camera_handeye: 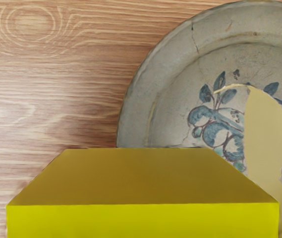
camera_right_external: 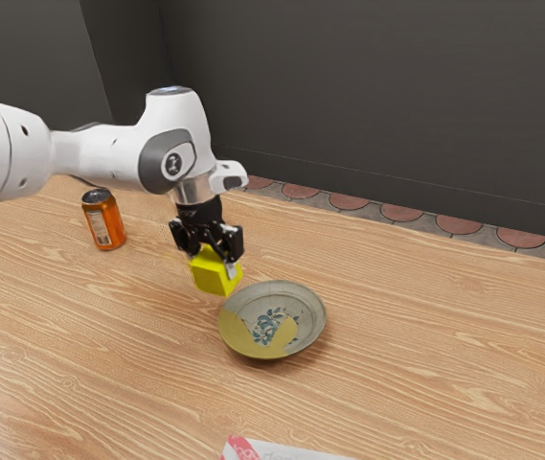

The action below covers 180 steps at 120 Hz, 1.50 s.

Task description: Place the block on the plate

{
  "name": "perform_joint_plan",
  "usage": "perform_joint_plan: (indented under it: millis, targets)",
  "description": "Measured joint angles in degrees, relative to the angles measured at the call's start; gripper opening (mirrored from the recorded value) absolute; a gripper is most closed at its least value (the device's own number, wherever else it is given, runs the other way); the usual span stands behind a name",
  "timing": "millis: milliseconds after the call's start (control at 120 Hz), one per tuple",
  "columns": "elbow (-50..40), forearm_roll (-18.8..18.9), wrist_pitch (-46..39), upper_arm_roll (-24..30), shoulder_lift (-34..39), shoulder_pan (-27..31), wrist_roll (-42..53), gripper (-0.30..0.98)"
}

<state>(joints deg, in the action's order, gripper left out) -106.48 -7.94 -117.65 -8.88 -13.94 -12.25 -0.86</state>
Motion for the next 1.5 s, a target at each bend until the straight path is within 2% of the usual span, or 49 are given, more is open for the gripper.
perform_joint_plan:
  millis: [450, 633, 850, 983, 1258, 1500]
  targets:
    - [7.0, -0.5, 0.0, 2.7, -11.1, -4.3, 0.1, 0.42]
    - [7.3, -0.8, -0.2, 3.1, -11.3, -4.4, 0.2, 0.56]
    - [6.9, -0.4, 0.7, 2.8, -6.6, -4.0, 0.6, 0.64]
    - [7.4, -0.2, 4.0, 0.1, -2.8, -2.4, 1.6, 0.66]
    - [12.4, 4.1, 13.4, -1.0, 5.5, 0.4, 4.9, 0.68]
    - [13.5, 5.2, 18.3, -0.6, 10.7, 0.5, 7.3, 0.68]
